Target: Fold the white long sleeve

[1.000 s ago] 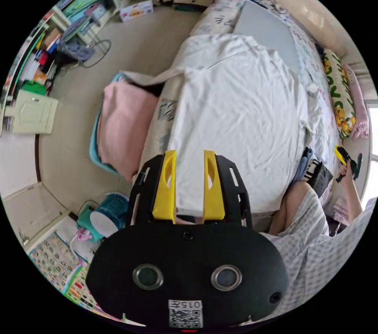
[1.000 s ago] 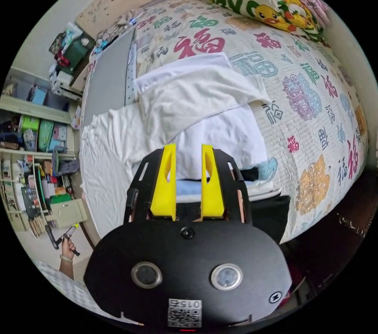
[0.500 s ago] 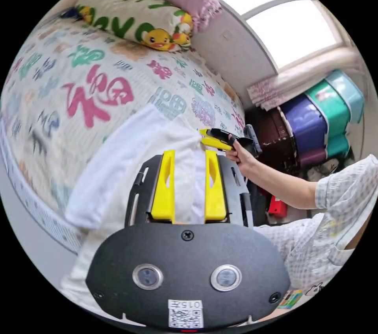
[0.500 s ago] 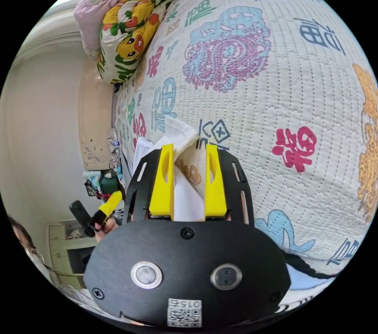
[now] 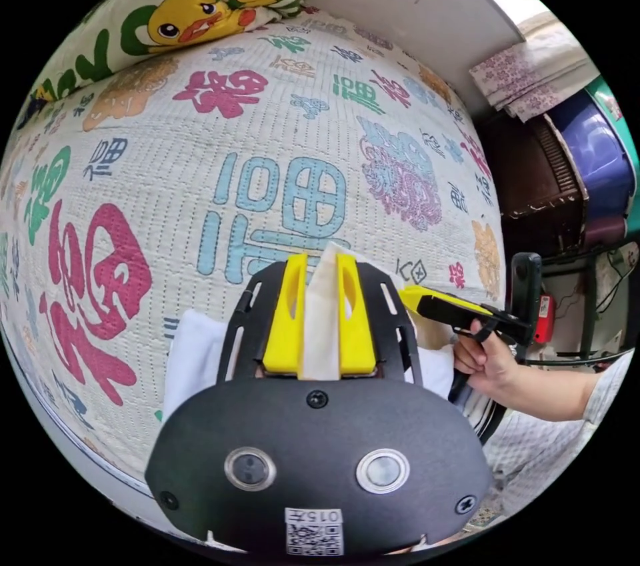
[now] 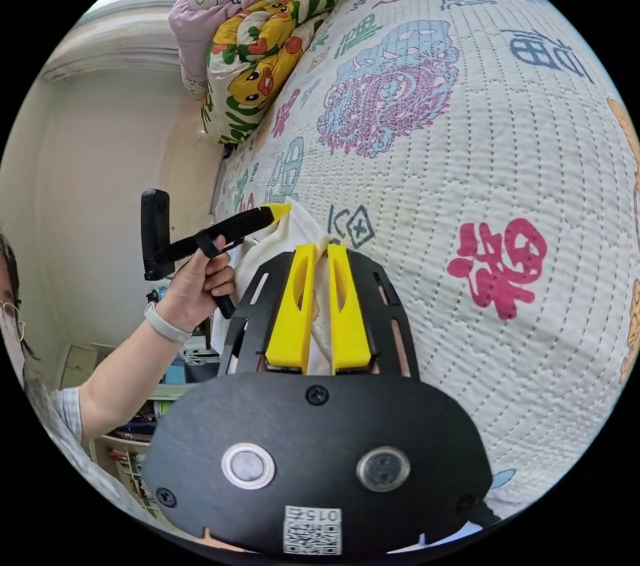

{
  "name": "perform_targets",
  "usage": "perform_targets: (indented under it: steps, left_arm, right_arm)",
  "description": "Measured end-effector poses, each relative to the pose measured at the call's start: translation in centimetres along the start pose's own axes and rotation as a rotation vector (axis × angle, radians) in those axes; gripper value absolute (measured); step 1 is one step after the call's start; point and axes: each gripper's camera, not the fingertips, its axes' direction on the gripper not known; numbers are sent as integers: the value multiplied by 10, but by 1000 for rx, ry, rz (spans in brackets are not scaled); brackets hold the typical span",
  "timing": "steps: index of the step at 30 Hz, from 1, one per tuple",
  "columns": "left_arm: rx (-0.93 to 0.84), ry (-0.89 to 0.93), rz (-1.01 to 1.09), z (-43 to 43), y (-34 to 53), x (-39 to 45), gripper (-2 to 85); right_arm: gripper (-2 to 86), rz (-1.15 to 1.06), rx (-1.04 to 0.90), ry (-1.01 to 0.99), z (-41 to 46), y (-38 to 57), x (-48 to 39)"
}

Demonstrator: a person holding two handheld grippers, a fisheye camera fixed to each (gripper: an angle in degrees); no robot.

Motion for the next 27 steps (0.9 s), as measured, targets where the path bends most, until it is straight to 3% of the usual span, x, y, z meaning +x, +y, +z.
perform_targets:
  steps: [4, 7, 13, 22, 27]
  left_arm:
    - [46, 53, -29, -10, 15, -5, 18]
    - [227, 108, -38, -46, 53, -8, 12]
    - [603, 208, -138, -137, 211, -32, 18]
    - [824, 498, -735, -122, 554, -30, 135]
    - [1003, 720, -1063, -47, 717, -2, 116]
  right_arm:
    - [21, -106, 12, 23, -12, 12, -7]
    - [16, -251, 46, 9, -38, 29, -31]
    - [12, -573, -48, -94, -65, 99, -101]
    - [10, -995, -449, -89, -20, 309, -166]
    - [9, -1229, -749, -32, 2, 444, -167]
